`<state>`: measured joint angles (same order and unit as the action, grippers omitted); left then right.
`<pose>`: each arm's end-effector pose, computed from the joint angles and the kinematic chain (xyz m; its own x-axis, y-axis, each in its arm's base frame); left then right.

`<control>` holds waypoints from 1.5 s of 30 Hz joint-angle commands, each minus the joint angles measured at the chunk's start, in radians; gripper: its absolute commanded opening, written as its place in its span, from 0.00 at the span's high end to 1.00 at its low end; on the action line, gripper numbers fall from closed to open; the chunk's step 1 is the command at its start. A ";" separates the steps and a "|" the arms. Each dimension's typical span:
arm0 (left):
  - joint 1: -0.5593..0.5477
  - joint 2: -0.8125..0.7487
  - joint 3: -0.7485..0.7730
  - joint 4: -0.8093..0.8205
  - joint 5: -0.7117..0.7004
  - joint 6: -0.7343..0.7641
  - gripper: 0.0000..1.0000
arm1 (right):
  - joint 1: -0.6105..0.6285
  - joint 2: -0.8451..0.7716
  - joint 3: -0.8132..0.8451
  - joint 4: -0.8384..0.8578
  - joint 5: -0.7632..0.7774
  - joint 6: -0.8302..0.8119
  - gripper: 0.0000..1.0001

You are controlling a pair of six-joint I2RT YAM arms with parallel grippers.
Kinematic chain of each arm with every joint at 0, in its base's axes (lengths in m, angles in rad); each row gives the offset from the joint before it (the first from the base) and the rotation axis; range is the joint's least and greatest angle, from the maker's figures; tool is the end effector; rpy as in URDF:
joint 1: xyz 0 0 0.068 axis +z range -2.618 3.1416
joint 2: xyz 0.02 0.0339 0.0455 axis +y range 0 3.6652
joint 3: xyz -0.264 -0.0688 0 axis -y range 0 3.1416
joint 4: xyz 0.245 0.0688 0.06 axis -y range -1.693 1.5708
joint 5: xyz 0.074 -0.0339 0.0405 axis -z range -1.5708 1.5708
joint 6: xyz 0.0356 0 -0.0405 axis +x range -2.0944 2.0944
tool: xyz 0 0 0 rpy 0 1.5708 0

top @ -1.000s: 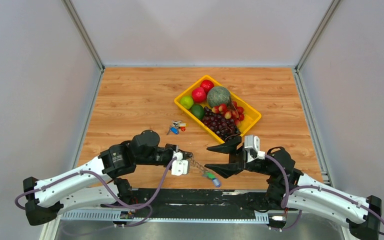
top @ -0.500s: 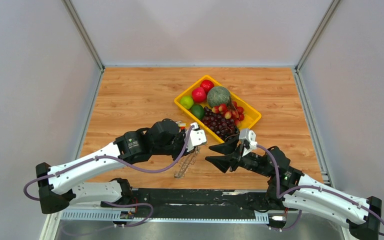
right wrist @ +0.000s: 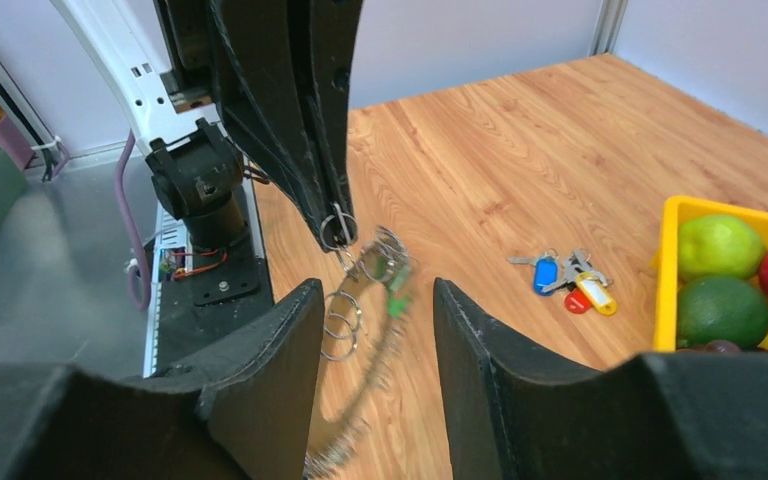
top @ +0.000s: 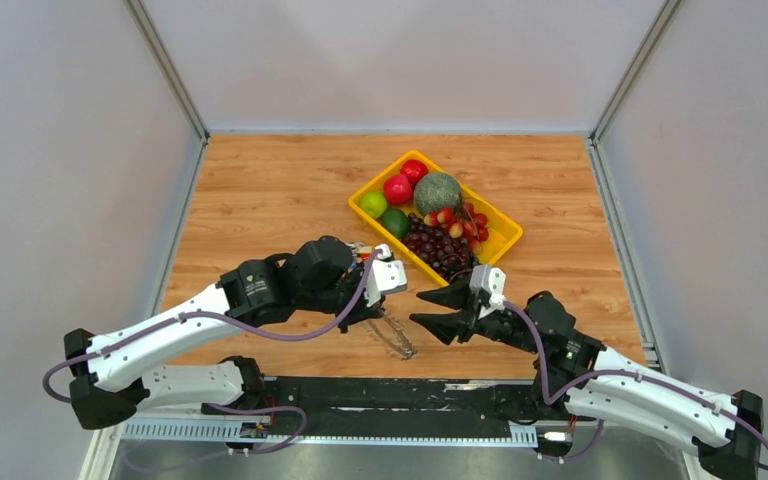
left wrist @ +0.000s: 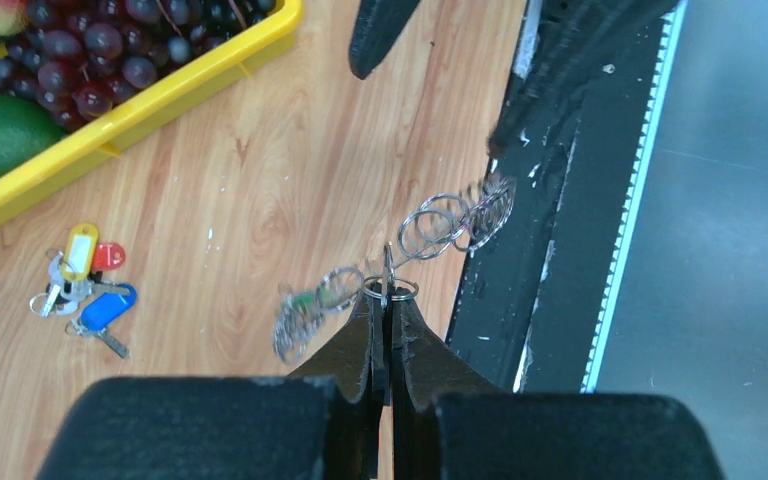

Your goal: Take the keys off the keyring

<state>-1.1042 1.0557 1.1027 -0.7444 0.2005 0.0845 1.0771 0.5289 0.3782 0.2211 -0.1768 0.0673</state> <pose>0.0905 -0.1955 0.3448 -0.2082 0.5972 -0.7746 0.9649 0.2550 -0.0628 0.0666 0.1369 0.2769 -0.0306 0.0828 -0.9961 -0.9501 0.3071 0.0547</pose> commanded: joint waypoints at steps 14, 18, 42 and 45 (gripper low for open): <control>-0.017 -0.058 0.093 -0.038 0.158 0.122 1.00 | 0.004 0.083 -0.006 0.159 -0.240 -0.115 0.62; -0.027 -0.070 0.100 -0.047 0.164 0.184 1.00 | 0.004 0.096 0.003 0.168 -0.266 -0.126 0.70; -0.388 0.049 0.235 -0.422 -0.486 0.749 1.00 | 0.003 0.213 0.085 0.218 -0.175 -0.198 0.62; -0.430 0.047 0.205 -0.395 -0.579 0.807 1.00 | 0.003 0.232 0.094 0.236 -0.204 -0.194 0.61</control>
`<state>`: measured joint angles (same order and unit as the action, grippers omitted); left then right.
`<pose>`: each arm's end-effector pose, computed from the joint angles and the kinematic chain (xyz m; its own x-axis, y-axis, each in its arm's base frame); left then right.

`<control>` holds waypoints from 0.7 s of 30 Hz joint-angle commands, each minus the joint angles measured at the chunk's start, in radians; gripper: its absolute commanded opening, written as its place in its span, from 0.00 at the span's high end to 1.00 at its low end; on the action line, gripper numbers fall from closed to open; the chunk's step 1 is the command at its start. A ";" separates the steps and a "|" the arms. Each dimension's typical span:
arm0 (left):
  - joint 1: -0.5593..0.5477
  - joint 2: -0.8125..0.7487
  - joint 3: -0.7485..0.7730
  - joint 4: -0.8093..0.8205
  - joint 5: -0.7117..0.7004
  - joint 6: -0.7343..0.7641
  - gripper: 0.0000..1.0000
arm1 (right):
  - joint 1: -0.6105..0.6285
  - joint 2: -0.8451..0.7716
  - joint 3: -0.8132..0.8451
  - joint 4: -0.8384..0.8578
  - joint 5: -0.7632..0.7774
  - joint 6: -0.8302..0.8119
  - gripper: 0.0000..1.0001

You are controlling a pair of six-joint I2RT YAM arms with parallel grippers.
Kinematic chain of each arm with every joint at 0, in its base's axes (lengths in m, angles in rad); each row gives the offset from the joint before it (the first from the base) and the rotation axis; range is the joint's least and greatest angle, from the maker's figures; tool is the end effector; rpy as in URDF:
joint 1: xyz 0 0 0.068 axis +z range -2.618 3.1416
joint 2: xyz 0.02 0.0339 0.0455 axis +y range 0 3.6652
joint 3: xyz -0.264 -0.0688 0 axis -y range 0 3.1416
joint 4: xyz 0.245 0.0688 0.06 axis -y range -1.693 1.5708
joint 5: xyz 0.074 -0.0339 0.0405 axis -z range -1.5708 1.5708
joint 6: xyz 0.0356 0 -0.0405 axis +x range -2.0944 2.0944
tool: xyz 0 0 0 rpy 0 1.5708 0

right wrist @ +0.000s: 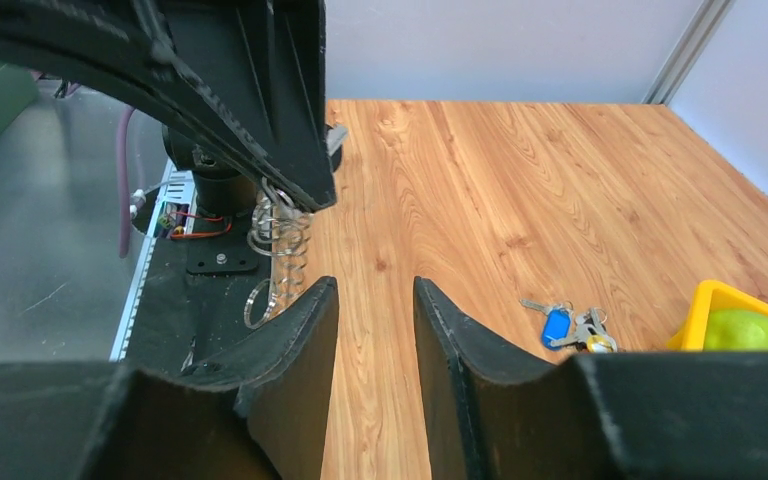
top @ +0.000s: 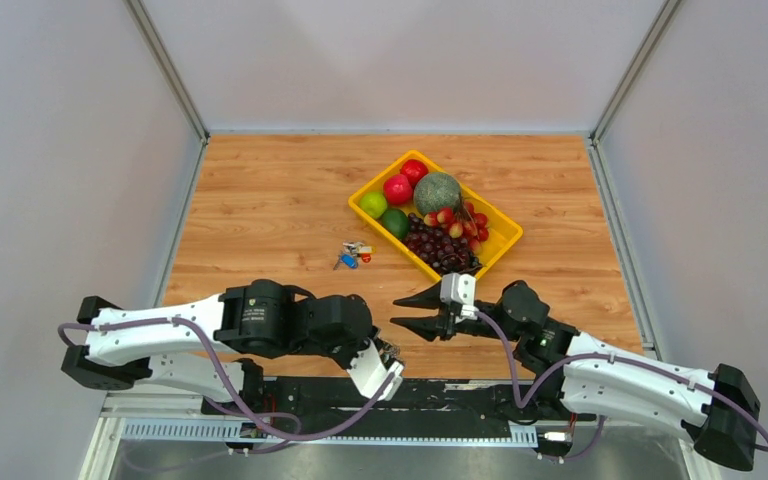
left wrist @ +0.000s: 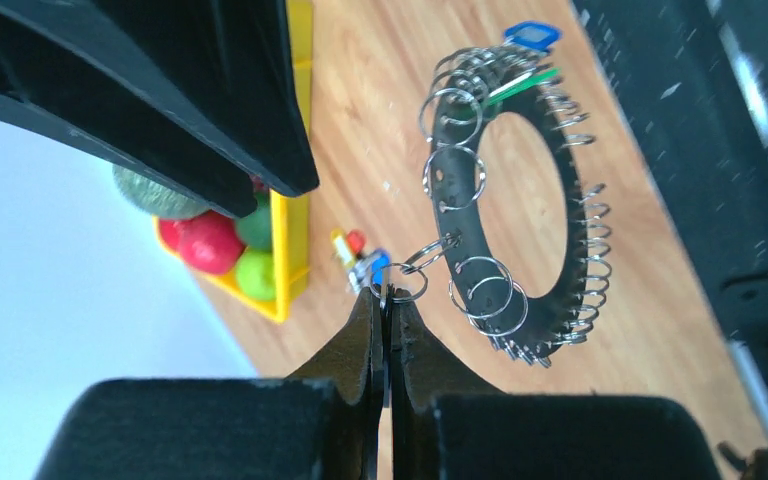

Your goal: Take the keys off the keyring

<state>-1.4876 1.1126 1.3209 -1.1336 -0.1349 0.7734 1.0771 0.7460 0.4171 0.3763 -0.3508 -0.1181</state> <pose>0.0211 -0.1952 0.3723 0.6376 0.6834 -0.3554 0.7481 -0.4395 0.4971 0.0767 0.1684 0.2754 0.1389 0.0246 -0.9900 -0.9801 0.1467 -0.1339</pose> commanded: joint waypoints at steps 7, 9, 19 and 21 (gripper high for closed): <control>-0.066 -0.101 -0.139 0.144 -0.337 0.288 1.00 | 0.003 0.072 0.073 0.105 -0.080 0.017 0.61; -0.068 -0.127 -0.160 0.182 -0.334 0.314 1.00 | 0.003 0.092 0.081 0.110 -0.089 0.021 0.61; -0.069 -0.218 -0.182 0.261 -0.225 0.357 1.00 | 0.003 0.187 0.129 0.150 -0.128 0.034 0.61; -0.069 -0.228 -0.187 0.266 -0.207 0.365 1.00 | 0.003 0.204 0.139 0.165 -0.142 0.040 0.61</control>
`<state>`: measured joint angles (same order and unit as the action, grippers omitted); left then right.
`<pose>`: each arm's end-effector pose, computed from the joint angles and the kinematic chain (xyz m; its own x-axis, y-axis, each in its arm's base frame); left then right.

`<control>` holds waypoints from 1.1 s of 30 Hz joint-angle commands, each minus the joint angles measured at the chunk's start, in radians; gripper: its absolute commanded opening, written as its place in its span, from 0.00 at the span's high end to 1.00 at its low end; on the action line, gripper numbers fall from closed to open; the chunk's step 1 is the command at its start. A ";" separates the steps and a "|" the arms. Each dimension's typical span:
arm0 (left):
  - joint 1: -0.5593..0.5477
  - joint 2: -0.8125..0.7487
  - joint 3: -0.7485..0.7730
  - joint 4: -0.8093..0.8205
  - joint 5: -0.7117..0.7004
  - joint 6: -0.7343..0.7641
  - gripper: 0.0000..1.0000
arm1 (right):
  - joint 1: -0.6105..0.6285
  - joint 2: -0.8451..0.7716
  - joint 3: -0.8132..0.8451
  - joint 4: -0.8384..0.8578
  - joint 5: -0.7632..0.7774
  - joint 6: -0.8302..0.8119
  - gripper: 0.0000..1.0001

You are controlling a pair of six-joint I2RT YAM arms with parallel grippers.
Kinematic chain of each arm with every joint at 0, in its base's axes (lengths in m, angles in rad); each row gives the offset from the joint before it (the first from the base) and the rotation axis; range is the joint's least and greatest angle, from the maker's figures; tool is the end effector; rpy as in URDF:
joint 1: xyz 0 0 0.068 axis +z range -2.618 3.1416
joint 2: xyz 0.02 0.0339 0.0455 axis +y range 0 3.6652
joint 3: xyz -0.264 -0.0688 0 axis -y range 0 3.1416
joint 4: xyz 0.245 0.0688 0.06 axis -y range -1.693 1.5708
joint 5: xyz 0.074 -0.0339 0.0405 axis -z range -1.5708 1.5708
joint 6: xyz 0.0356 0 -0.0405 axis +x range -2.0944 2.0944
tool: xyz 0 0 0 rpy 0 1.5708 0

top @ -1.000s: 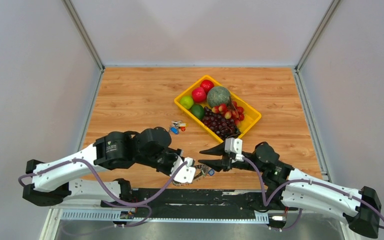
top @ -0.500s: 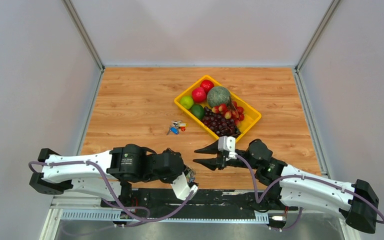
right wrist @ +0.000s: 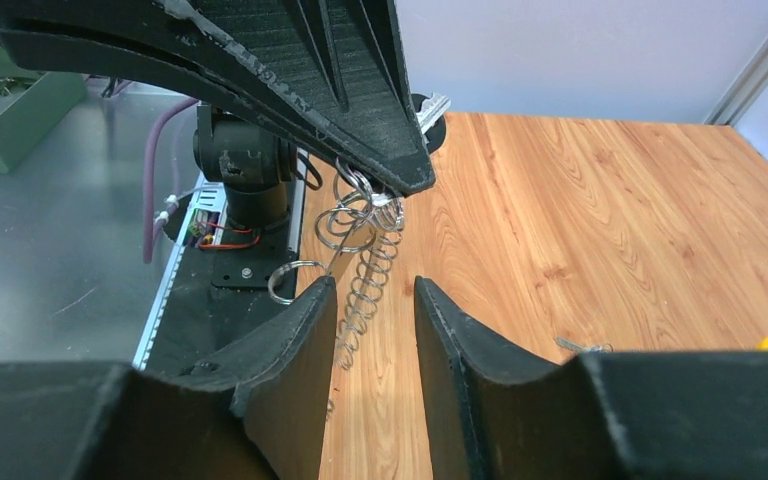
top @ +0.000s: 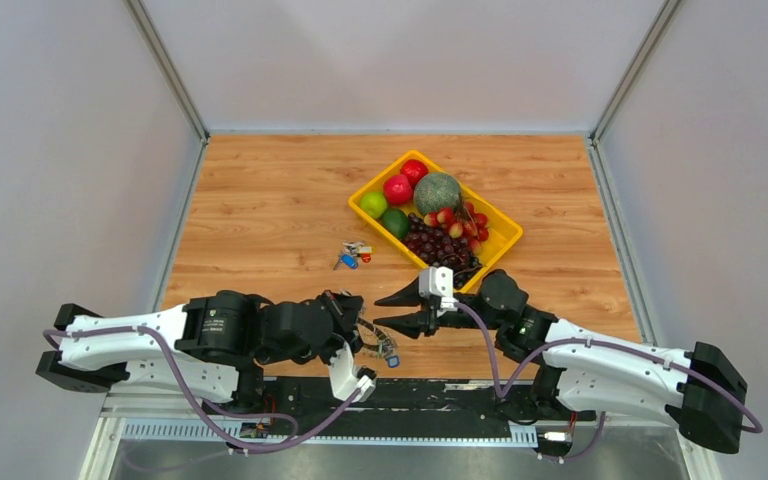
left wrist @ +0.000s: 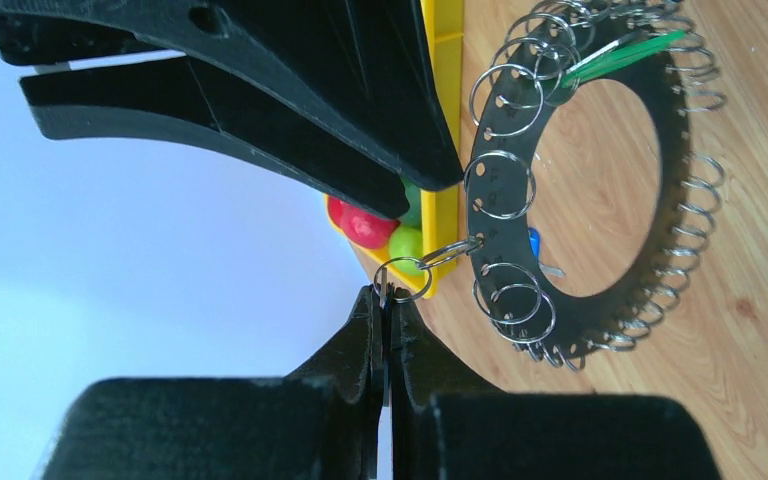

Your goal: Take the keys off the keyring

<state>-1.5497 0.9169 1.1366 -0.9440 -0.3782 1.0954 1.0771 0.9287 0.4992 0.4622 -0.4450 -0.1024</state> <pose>0.0166 -0.1653 0.3640 0.8145 0.5665 -0.1253 0.4350 -0.4535 0.7779 0.0887 0.1972 0.2809 0.1175 0.0236 -0.9928 -0.9919 0.0516 -0.1162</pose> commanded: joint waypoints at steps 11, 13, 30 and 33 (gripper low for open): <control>-0.007 -0.041 -0.001 0.105 0.074 0.066 1.00 | 0.003 0.090 0.093 0.125 -0.111 0.059 0.61; -0.007 -0.041 0.000 0.113 0.076 0.071 1.00 | 0.003 0.104 0.095 0.134 -0.126 0.061 0.61; -0.007 -0.059 -0.005 0.147 0.068 0.087 1.00 | 0.003 0.104 0.094 0.124 -0.160 0.097 1.00; -0.009 -0.070 -0.015 0.160 0.065 0.094 1.00 | 0.004 0.086 0.076 0.138 -0.140 0.146 1.00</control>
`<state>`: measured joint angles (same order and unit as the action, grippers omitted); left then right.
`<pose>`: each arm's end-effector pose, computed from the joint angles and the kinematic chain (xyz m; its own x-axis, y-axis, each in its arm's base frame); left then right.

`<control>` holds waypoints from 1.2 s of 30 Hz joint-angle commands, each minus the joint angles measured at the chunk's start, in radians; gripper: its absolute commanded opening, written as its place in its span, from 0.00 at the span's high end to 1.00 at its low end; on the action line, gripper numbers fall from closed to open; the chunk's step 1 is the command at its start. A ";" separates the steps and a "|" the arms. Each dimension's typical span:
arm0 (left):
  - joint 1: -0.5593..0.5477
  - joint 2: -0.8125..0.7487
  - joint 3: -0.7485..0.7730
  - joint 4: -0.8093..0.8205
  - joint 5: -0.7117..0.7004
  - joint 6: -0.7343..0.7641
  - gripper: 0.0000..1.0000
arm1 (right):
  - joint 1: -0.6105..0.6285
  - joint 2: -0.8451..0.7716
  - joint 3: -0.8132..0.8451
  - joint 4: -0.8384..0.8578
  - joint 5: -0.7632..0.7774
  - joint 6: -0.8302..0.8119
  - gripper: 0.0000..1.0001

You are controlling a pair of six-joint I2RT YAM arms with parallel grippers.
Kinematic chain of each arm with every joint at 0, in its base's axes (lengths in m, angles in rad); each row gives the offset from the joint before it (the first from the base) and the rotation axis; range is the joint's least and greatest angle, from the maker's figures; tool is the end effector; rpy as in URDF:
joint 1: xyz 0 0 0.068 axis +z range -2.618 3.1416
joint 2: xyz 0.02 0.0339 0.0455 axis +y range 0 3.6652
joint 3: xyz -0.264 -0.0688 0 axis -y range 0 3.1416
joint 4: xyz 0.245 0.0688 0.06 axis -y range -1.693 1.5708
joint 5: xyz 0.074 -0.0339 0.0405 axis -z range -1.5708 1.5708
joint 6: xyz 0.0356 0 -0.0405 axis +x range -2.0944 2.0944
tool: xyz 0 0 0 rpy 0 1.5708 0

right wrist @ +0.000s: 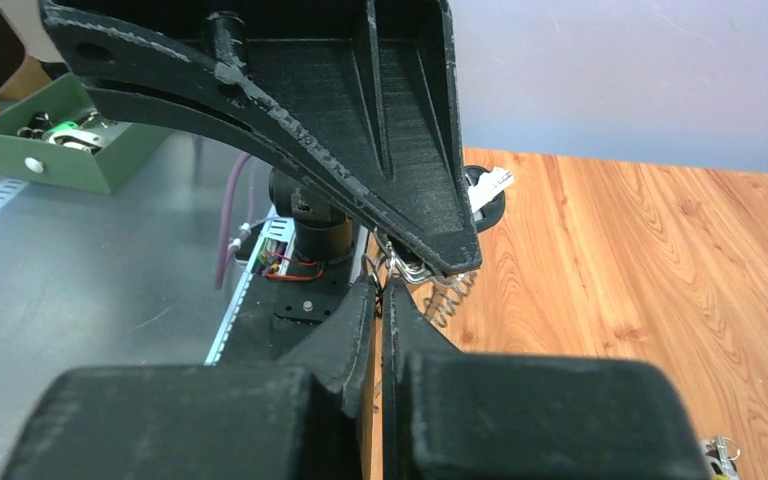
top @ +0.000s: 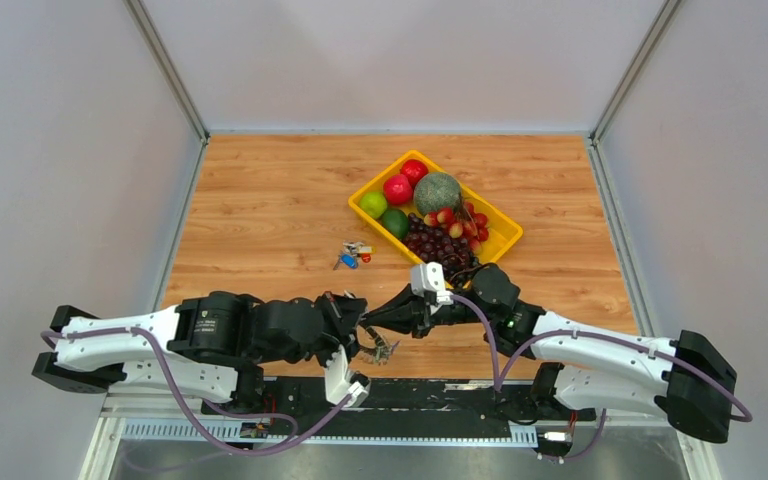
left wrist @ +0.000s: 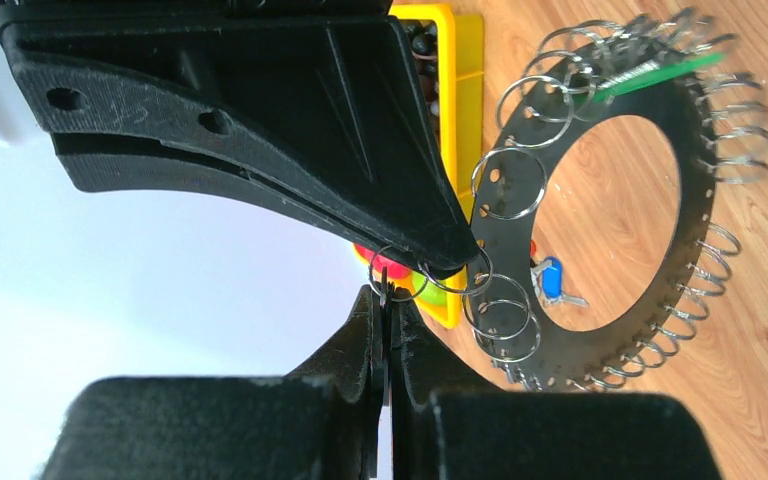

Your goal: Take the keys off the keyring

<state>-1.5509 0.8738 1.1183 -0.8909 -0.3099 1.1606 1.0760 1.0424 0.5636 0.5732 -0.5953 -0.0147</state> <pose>0.0140 -0.1596 0.3685 0.8640 0.4807 -0.1499 0.3888 -0.4476 0.8053 0.0940 0.2163 0.2916 0.0594 0.0844 -0.9947 -0.9930 -0.0969 -0.0675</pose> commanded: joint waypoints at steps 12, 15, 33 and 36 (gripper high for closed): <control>-0.009 -0.085 -0.025 0.180 -0.026 0.011 1.00 | 0.005 -0.069 -0.023 0.006 0.073 0.134 1.00; -0.010 -0.101 -0.023 0.186 -0.025 -0.006 1.00 | 0.004 -0.078 -0.034 -0.004 0.081 0.139 1.00; -0.010 -0.127 -0.079 0.217 -0.005 0.006 1.00 | -0.017 -0.144 -0.054 0.021 0.222 0.263 1.00; -0.011 -0.123 -0.079 0.213 -0.007 0.002 1.00 | -0.017 -0.145 -0.050 0.038 0.260 0.315 1.00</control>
<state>-1.5562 0.7666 1.0286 -0.7391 -0.3058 1.1557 1.0710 0.9134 0.4973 0.6014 -0.4240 0.2180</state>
